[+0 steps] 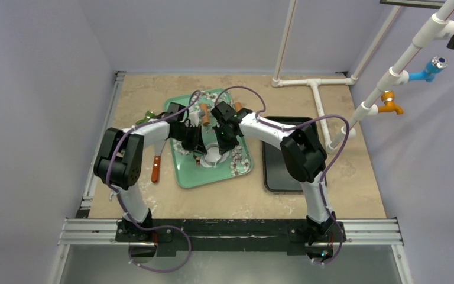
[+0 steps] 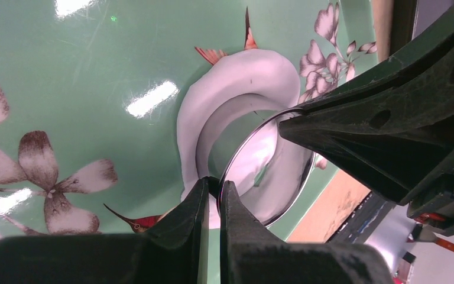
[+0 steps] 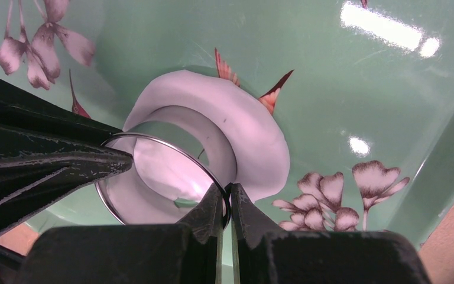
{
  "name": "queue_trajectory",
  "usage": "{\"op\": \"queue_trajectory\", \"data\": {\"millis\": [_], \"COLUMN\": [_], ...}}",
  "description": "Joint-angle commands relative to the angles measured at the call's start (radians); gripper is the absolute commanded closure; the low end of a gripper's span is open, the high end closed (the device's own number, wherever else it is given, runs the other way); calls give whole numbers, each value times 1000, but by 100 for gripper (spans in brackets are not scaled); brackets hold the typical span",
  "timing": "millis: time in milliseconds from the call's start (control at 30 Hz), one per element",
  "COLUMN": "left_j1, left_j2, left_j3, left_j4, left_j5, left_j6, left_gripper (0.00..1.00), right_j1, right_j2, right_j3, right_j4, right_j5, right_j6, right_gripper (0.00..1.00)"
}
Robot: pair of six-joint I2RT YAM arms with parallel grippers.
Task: Roll out the dumpling wrappers from the dough
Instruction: Press the dumpling wrapper on the work surface.
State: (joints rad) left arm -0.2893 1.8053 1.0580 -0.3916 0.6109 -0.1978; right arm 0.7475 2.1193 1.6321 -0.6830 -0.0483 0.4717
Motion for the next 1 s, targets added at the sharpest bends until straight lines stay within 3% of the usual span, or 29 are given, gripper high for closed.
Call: {"op": "queue_trajectory", "data": {"millis": [0,367,533,667,800,967], "left_j1": [-13,5,10,8,9,8], "left_j2": [88,150,82,3,-32,-18], "left_j3": [-18,15,11,10,12,19], "left_j4": [-40,-88,-73,-66,-61,-68], "left_j5": [67,80,78,73,67,85], "left_j6": [13,-9,7,9,2,-6], "left_gripper": [100,100,100,100,100,100], "right_j1": [-28,-29,-28,-28,-28,-28], "right_j2": [110,108,52,-5,-32,-28], "right_j3": [-90,-94,-73,-61,-51,-9], "right_j4": [37,54,39,37,40,2], "right_j5": [123,115,103,100,81,89], "right_j6": [-32,-34,-64,-67,-68,-85], "right_gripper": [100,100,100,89,72,69]}}
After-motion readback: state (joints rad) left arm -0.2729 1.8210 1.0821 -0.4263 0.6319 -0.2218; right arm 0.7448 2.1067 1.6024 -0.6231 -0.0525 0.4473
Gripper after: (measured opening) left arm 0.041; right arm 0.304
